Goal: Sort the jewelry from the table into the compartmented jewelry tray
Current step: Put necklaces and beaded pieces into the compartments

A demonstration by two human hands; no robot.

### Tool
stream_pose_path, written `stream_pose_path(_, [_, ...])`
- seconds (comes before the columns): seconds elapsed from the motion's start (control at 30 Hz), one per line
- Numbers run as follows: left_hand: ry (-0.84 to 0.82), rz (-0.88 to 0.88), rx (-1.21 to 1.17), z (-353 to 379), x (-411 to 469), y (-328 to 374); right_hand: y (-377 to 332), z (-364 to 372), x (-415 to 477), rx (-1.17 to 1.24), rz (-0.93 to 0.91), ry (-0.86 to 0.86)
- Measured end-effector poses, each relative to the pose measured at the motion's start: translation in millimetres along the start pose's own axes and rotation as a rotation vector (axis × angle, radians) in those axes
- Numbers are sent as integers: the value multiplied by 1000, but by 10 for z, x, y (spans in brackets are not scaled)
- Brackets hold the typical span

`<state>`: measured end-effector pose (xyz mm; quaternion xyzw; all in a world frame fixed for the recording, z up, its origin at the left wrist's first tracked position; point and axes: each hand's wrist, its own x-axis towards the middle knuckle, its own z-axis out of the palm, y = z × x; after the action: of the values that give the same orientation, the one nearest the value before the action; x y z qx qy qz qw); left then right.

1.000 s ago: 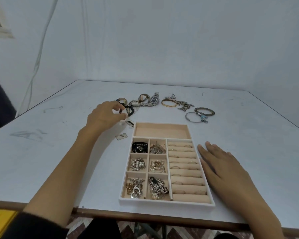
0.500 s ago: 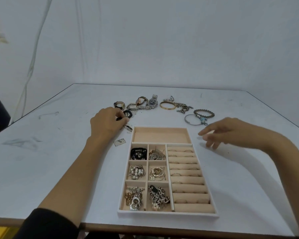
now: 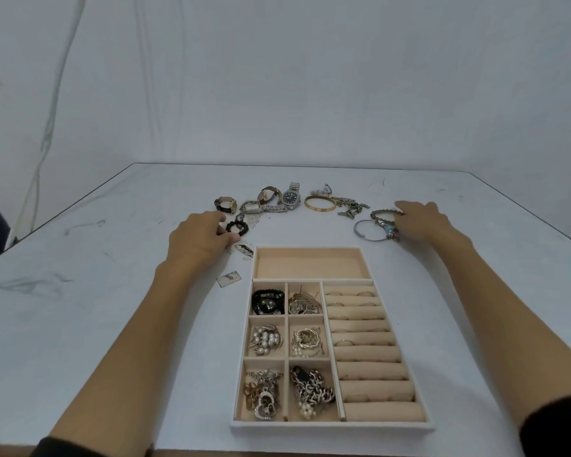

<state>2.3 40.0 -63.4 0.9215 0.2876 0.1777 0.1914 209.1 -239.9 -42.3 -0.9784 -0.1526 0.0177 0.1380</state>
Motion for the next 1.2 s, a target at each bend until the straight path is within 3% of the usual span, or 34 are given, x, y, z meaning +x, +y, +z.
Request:
stream_pose_path(0.27, [-74, -35, 58, -48, 15, 14, 140, 58, 109, 133, -59, 111])
stream_pose_path(0.4, [-12, -20, 45, -61, -4, 3, 112, 65, 71, 169, -61, 165])
stream_pose_path(0.7, [139, 104, -318, -119, -75, 78, 49, 170, -17, 24, -42, 272])
stream_pose_path(0.97, [196, 157, -790, -213, -167, 283, -100, -18, -132, 520, -185, 434])
stream_pose_path(1.07, [101, 140, -1060, -286, -234, 346, -223, -94, -259, 798, -253, 374])
stream_pose_path(1.2, [17, 125, -1248, -359, -290, 403, -408, -215, -483, 1018, -349, 235])
